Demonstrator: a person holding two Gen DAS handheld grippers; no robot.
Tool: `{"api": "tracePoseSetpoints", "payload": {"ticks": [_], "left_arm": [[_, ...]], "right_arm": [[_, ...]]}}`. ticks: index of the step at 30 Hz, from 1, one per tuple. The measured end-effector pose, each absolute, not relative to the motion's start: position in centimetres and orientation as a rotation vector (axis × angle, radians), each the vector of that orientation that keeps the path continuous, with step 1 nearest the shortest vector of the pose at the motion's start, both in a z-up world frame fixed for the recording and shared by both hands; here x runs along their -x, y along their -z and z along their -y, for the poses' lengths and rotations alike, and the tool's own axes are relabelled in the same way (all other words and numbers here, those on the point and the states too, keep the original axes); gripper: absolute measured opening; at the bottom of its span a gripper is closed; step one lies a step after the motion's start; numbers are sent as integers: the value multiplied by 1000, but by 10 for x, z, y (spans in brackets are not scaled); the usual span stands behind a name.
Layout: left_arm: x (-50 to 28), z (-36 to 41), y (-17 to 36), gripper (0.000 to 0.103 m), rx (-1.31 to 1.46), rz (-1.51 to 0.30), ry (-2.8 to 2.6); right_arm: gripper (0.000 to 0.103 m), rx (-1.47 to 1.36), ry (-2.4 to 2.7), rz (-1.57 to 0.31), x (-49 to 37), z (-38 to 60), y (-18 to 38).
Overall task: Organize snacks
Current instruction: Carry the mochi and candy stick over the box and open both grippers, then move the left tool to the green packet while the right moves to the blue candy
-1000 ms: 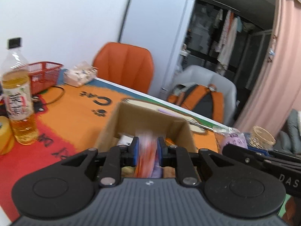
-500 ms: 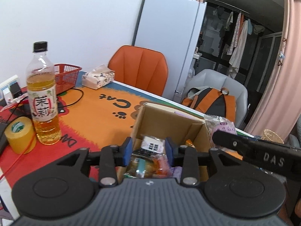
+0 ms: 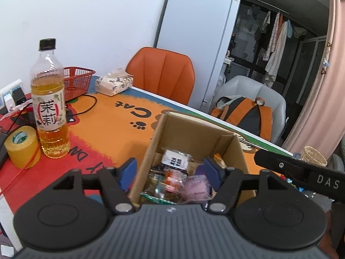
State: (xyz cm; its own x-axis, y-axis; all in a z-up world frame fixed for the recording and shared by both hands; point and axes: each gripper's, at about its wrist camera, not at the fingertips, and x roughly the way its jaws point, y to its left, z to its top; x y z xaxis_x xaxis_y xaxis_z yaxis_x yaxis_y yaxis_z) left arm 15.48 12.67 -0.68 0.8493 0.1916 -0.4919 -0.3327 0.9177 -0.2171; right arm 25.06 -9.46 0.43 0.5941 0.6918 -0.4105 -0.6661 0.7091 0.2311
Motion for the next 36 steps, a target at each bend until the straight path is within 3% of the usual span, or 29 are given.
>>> {"api": "tracePoseSetpoints", "payload": {"ticks": [15, 26, 36], "left_arm": [[-167, -83, 8, 89, 273, -527, -208], [-177, -47, 8, 90, 267, -567, -102], [-186, -17, 5, 90, 249, -557, -24]], "right_arm": [[66, -58, -699, -550, -252, 149, 7], [81, -50, -617, -570, -255, 193, 9], [81, -56, -533, -576, -261, 231, 11]]}}
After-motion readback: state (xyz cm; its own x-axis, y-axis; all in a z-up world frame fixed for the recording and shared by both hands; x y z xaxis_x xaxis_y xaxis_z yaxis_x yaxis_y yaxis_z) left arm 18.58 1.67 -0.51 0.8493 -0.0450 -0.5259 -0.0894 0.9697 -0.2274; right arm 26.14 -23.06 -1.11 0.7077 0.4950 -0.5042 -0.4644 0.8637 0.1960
